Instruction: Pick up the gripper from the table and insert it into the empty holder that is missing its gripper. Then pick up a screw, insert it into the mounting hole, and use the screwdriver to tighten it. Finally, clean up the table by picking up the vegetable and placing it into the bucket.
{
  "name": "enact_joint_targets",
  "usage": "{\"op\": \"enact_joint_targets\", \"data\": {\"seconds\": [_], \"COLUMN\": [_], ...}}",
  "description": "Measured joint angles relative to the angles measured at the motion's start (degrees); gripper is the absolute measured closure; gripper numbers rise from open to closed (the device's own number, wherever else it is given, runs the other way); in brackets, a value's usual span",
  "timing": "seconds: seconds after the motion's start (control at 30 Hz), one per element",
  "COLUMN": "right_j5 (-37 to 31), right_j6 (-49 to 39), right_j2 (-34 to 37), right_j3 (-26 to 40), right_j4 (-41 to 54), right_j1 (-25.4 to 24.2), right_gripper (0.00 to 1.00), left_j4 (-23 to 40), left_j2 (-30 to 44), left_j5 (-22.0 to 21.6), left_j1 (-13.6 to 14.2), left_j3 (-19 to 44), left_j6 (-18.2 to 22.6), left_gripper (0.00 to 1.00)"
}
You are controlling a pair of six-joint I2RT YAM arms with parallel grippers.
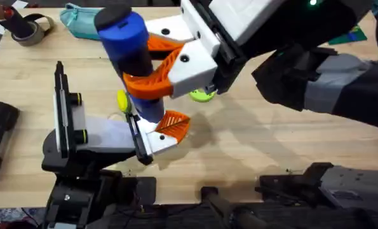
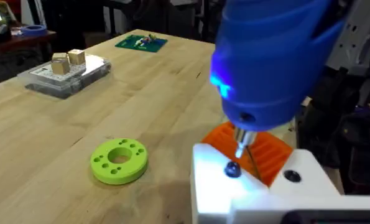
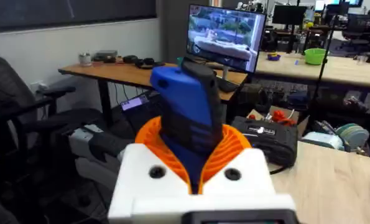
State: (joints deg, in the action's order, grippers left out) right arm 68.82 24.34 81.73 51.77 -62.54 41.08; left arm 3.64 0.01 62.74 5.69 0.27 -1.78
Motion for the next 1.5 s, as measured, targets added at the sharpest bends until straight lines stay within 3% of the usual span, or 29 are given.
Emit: {"op": "enact_joint_targets", "data": {"seconds": [1.5], "right_j5": [0.00], "right_j6": [-0.84], "right_j2": [0.90], "right_j3": [-0.02], "right_j4": [0.19], "right_j1": [0.55], "right_gripper": [0.963], "left_j4": [0.00], "left_j2": [0.00], "left_j5": [0.00], "left_j1": [0.00], "left_j3": [0.00], "left_j6": [0.00], "left_gripper": [0.984]}}
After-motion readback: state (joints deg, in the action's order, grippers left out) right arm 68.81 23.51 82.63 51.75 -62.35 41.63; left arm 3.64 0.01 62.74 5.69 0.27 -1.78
